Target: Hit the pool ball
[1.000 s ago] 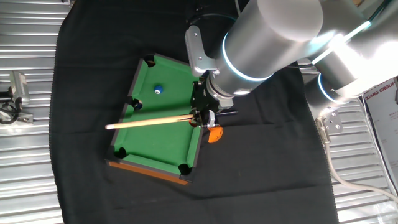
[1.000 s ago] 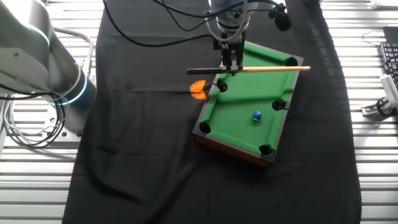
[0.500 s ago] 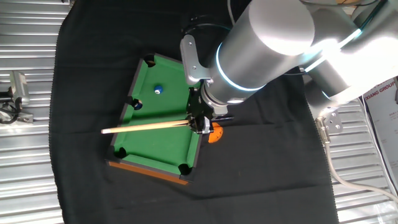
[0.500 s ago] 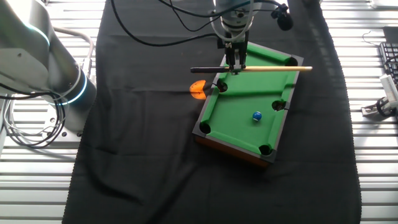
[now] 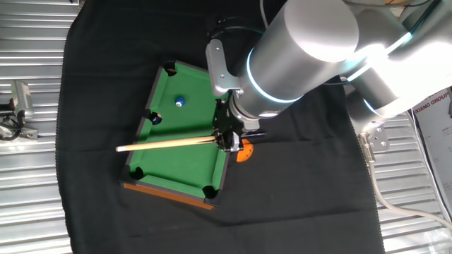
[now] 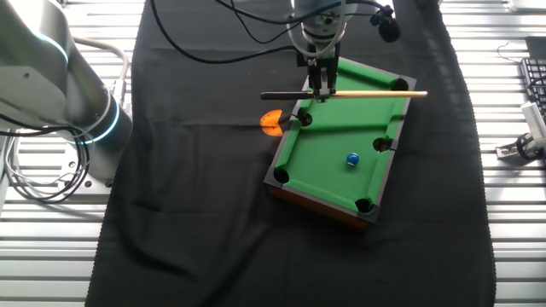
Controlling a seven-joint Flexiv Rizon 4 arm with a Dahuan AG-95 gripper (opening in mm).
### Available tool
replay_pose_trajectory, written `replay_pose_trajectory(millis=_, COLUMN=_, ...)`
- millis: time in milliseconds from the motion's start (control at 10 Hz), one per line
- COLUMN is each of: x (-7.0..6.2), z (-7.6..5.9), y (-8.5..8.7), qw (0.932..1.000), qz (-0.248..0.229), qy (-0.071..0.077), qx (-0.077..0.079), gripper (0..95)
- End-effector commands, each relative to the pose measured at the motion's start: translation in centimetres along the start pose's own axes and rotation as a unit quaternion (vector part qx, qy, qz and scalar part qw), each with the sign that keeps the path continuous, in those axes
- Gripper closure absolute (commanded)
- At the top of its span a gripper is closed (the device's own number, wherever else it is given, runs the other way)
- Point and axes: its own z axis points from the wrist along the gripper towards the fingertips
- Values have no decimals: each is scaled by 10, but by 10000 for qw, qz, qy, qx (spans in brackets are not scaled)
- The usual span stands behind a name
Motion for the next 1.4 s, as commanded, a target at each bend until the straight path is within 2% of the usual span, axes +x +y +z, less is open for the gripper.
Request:
replay_pose_trajectory(millis=100, x=2, z=3, y=-2, qw=10000, qz=9, qy=-86, qx=8, gripper=950)
replay_pose_trajectory(millis=400, x=2, z=7, y=-2, qw=9998, qz=16, qy=-190, qx=13, gripper=950)
replay_pose_trajectory(millis=900, x=-1, z=14, y=1, qw=9998, qz=22, qy=-194, qx=-8, gripper=950)
replay_pose_trajectory(millis=1400, x=-8, z=23, y=-5, qw=9998, qz=-87, qy=-191, qx=-46, gripper=950)
